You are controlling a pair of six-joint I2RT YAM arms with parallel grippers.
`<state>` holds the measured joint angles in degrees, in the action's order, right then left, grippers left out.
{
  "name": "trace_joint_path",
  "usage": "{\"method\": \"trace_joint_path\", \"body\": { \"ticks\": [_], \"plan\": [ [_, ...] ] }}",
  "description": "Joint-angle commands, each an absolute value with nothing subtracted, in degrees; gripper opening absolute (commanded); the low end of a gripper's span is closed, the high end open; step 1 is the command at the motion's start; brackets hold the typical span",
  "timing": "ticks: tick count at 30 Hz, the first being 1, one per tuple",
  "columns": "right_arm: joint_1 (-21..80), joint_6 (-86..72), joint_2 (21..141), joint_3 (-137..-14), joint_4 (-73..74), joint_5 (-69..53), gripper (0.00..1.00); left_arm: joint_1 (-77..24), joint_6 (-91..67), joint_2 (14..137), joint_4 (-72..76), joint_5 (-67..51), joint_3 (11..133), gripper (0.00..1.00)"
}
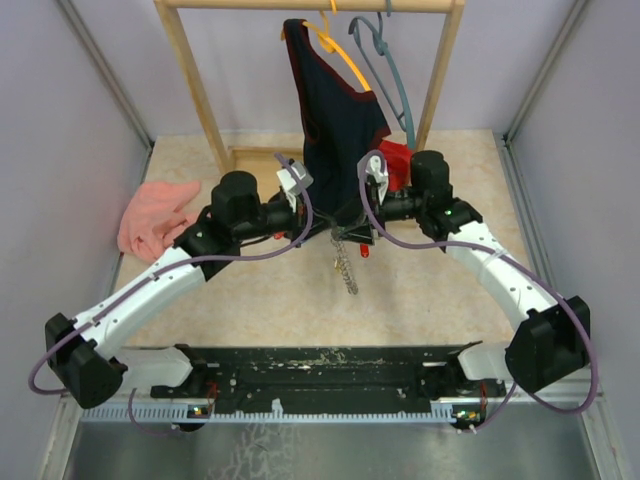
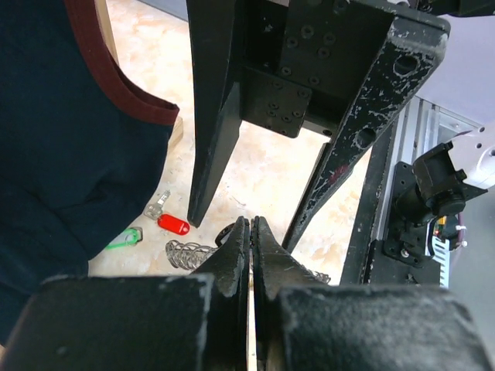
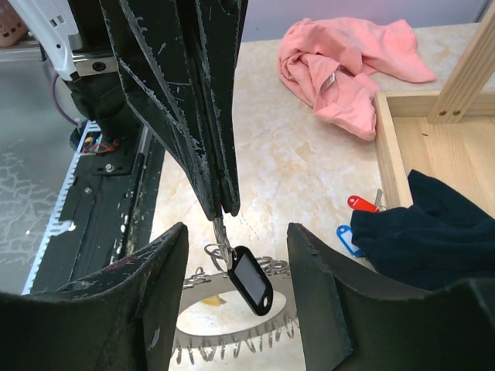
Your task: Remove the keys from the keyring
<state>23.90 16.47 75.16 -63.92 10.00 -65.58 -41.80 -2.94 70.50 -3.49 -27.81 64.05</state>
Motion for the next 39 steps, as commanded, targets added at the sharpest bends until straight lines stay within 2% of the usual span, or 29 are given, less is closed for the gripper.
{"method": "trace_joint_path", "body": {
  "ticks": [1,6,14,20,27,33,39],
  "plan": [
    [24.69,16.61,74.85,-65.58,7.93,-65.43,0.52,-42.47,-2.54,70.61,-2.79,-26.71,67.58,0.00],
    [24.87,15.23,75.06,-65.74,7.29,-65.52,0.46,-43.02,-2.87,71.47,-3.30,-26.14,68.83,0.00],
    [21.52,16.19,72.21,-69.36,13.05,-63.23,0.58,-43.34,-6.81,70.42,-2.33,-19.93,68.00,0.00],
    [19.07,20.39,70.05,-71.43,18.63,-60.13,0.59,-43.33,-14.07,68.74,1.27,-10.05,64.05,0.00],
    [20.14,19.33,69.74,-68.08,14.95,-59.44,0.58,-42.93,-25.12,70.20,-0.94,-3.54,64.41,0.00],
    [22.94,23.22,69.65,-67.43,14.97,-54.40,0.58,-42.98,-39.93,75.49,-11.35,2.71,70.98,0.00],
    [26.53,23.94,69.96,-64.64,10.82,-46.94,0.58,-42.98,-46.83,79.39,-19.21,6.44,77.40,0.00]
  ]
}}
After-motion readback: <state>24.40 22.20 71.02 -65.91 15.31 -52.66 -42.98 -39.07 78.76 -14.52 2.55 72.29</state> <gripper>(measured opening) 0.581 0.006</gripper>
